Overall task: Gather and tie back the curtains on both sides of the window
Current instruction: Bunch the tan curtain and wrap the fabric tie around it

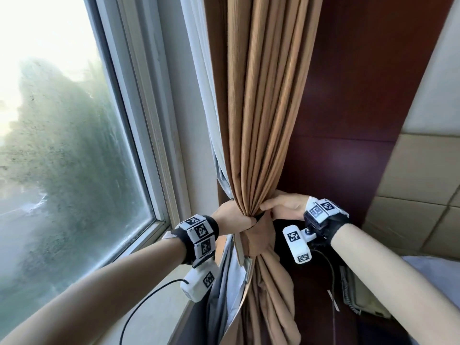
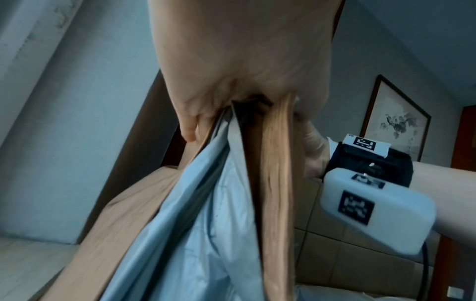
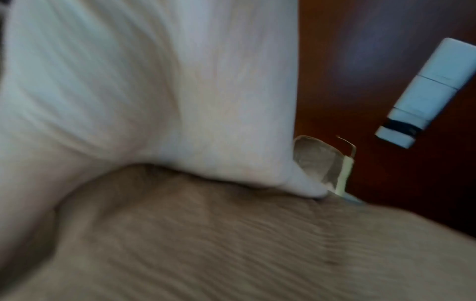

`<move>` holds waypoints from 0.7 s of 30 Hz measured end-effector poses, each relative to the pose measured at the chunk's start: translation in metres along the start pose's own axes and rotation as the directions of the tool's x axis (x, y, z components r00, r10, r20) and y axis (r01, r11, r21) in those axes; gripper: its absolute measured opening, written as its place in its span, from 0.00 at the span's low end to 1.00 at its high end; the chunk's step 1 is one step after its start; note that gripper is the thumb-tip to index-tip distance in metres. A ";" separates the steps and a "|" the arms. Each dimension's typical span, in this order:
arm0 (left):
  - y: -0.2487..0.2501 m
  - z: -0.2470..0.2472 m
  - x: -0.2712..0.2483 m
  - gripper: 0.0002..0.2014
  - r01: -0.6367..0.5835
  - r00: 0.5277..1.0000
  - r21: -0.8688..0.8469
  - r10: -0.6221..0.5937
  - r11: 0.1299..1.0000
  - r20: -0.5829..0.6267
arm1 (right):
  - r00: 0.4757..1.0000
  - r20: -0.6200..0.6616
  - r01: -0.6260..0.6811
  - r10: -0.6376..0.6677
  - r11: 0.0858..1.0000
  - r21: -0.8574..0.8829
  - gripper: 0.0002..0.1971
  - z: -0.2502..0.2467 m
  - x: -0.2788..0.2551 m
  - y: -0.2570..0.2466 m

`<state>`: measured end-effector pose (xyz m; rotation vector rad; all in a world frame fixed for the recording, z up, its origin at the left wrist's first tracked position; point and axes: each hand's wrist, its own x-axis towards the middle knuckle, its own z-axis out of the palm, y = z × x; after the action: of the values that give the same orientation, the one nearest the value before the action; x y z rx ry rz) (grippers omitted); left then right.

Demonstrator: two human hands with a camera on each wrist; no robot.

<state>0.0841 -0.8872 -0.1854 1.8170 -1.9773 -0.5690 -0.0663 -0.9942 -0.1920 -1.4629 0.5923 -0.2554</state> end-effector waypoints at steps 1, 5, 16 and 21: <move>0.002 0.001 -0.001 0.22 -0.010 1.000 0.006 0.010 1.000 -0.006 | 0.999 -0.037 0.015 -0.017 0.998 -0.064 0.36 0.000 0.002 0.001; -0.002 0.005 0.002 0.22 0.001 1.000 -0.031 -0.001 1.000 -0.005 | 0.969 -0.184 0.112 -0.161 0.961 -0.253 0.54 -0.006 0.014 0.025; -0.002 0.010 0.006 0.12 -0.107 0.993 -0.204 0.115 0.973 0.030 | 0.981 -0.159 0.116 -0.106 0.992 0.052 0.24 -0.005 0.005 0.029; 0.006 -0.005 0.010 0.11 -0.037 0.997 -0.275 0.052 0.961 0.048 | 0.959 -0.260 0.132 -0.112 0.989 0.061 0.27 -0.006 0.012 0.026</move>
<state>0.0808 -0.8971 -0.1780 1.6002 -1.8621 -0.8409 -0.0648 -1.0022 -0.2201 -1.4026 0.6919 -0.5656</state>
